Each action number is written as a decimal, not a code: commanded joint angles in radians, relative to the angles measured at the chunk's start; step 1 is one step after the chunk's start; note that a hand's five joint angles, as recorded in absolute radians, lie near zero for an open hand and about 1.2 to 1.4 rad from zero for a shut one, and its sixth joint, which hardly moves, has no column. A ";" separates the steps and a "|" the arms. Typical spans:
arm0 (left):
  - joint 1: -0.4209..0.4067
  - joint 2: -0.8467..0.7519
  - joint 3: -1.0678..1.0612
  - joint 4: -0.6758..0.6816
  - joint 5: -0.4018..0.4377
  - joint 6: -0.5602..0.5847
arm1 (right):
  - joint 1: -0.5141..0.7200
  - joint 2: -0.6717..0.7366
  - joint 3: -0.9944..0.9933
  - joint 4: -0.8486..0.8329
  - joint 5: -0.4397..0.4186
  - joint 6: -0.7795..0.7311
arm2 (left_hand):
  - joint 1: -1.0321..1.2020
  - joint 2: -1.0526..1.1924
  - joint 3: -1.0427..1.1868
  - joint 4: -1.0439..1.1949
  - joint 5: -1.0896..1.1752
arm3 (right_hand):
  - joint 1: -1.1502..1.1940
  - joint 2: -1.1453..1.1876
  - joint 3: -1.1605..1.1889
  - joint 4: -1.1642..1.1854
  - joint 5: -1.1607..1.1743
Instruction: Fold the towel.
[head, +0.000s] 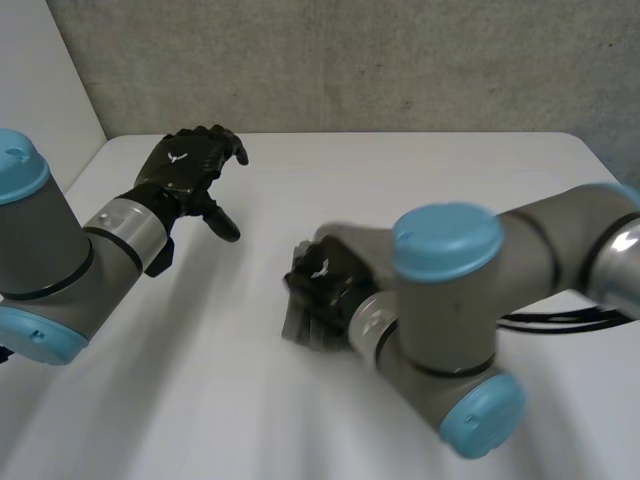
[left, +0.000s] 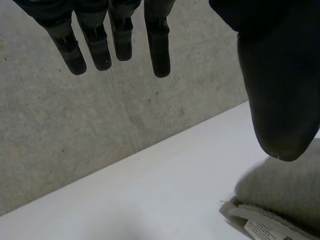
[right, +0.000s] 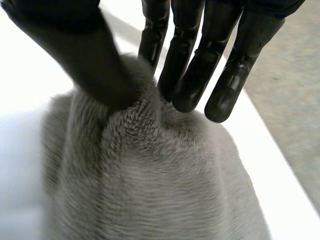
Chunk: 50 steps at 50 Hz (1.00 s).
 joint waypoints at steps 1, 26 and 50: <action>0.000 -0.037 0.004 0.004 0.001 0.000 | 0.006 0.018 0.022 -0.036 0.002 0.033 | -0.077 -0.068 -0.075 -0.077 -0.045 | -0.741 -0.739 -0.745 -0.745 -0.743; -0.259 -0.278 0.293 -0.013 0.004 -0.086 | -0.454 -0.251 0.266 -0.070 -0.050 0.443 | -0.056 -0.047 -0.054 -0.056 -0.025 | -0.892 -0.890 -0.896 -0.897 -0.894; -0.276 -0.423 0.262 -0.113 -0.001 -0.103 | -0.413 -0.050 0.191 -0.097 -0.073 0.578 | -0.071 -0.062 -0.069 -0.071 -0.039 | -0.892 -0.890 -0.896 -0.897 -0.894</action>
